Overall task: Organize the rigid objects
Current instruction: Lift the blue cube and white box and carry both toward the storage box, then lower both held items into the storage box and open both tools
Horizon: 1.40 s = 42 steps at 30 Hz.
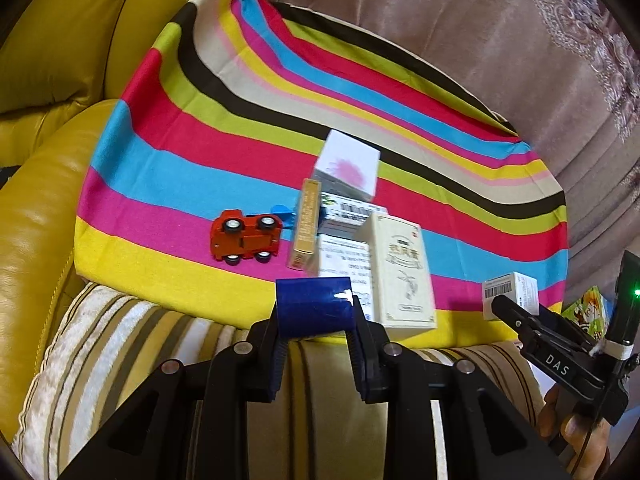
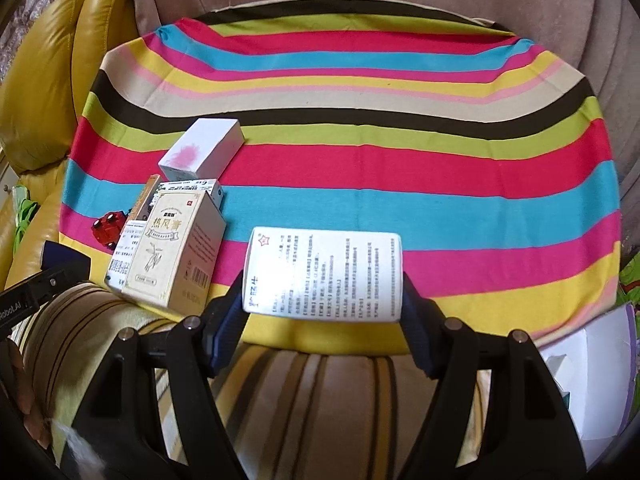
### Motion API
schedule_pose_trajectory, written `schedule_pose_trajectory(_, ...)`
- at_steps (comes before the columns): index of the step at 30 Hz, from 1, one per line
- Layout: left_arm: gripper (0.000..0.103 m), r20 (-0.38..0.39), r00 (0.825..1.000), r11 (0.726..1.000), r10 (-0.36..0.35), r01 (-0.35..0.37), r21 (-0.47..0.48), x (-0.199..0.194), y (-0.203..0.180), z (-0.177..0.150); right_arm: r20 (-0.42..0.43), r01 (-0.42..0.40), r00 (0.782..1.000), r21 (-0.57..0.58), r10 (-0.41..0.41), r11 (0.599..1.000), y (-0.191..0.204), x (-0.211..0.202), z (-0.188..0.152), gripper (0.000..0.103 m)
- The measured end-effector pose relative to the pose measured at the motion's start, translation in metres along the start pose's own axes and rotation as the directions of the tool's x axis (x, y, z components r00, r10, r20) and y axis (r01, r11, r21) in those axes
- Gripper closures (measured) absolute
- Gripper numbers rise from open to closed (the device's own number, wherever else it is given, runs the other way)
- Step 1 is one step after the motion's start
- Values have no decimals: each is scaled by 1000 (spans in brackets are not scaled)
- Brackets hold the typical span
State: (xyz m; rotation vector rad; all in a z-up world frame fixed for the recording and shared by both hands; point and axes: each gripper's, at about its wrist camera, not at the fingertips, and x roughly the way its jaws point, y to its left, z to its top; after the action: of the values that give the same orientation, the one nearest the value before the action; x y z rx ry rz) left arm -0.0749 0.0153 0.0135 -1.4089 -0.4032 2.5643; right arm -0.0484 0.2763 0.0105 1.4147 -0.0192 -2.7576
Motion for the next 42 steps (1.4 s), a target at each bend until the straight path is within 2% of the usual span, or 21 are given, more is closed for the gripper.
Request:
schedule_pose_trajectory(10, 75, -16, 1000, 993, -24, 26, 119, -3, -53, -13, 35, 4, 999, 58, -6, 998, -24, -29, -18, 31)
schedule_pose_trajectory(18, 75, -64, 996, 969, -59, 72, 236, 8, -104, -26, 54, -27, 998, 132, 20, 991, -49, -47, -29, 31)
schedule_pose_trajectory(25, 75, -112, 991, 948, -76, 107, 301, 19, -139, -34, 73, -22, 997, 195, 8, 981, -77, -62, -38, 31)
schedule_pose_trajectory(34, 75, -171, 980, 908, -99, 159, 388, 31, -189, -49, 85, 55, 993, 264, -80, 963, -122, -81, -62, 31)
schedule_pose_trajectory(42, 75, -237, 963, 851, -130, 231, 473, 39, -240, -70, 57, 107, 989, 335, -133, 936, -161, -88, -87, 31)
